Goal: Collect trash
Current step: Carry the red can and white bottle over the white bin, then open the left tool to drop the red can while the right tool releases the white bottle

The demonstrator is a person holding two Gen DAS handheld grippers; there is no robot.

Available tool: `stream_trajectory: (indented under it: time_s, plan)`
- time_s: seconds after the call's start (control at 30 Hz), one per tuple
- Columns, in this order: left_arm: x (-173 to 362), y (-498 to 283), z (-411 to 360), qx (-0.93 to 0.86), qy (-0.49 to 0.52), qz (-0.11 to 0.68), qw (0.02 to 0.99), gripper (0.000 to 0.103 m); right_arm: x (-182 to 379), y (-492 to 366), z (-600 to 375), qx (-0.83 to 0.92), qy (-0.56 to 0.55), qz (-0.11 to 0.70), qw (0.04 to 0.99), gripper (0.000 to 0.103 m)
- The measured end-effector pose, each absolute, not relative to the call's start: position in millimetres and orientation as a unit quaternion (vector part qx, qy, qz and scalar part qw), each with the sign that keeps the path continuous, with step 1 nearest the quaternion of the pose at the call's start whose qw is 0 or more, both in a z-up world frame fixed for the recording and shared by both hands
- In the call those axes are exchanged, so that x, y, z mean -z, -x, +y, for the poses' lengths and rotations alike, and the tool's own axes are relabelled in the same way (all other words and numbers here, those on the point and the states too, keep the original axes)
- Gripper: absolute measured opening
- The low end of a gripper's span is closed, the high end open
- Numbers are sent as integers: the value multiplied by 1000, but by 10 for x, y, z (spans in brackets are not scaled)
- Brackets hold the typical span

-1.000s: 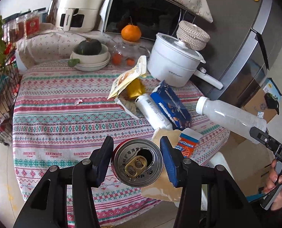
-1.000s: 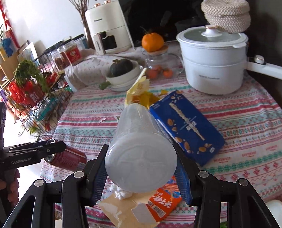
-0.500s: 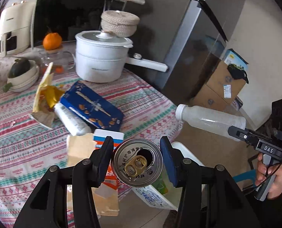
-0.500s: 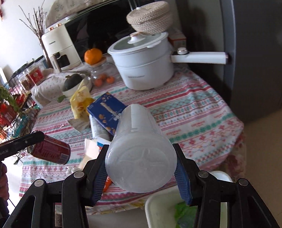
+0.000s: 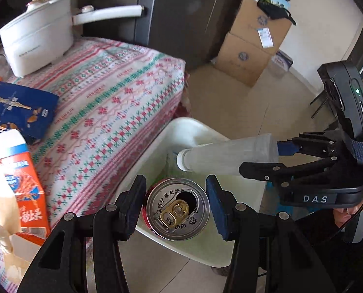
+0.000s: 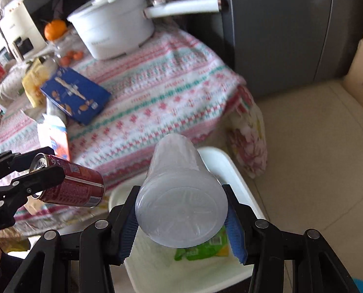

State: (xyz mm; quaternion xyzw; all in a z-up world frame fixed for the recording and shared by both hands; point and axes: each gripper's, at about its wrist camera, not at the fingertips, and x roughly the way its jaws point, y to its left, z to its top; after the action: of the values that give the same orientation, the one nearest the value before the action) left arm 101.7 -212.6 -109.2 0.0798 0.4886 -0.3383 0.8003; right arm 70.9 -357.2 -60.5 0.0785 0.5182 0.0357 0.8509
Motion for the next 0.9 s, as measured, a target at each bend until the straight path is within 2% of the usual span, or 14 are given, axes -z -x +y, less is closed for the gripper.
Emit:
stream_trajectory:
  time_s: [0.13,0.33,0.7,0.9]
  plan:
    - [1369,-1059,-2275,340,-90,502,790,53,1061,-736,-3574,-21,-64,584,809,55]
    - [1612,-1154,-2357,335,-110,504,789,53,1423,-734,-3689,-7,-76,633,770,55]
    - [1684,-1247,-2317,326,-112,507,790,54,1622,-676,-3926,23,-90,655,750,55]
    - [1492,-1224,-2213,323,-102,499,798,62,1636,-705,-3948,25,-87,657,748,55]
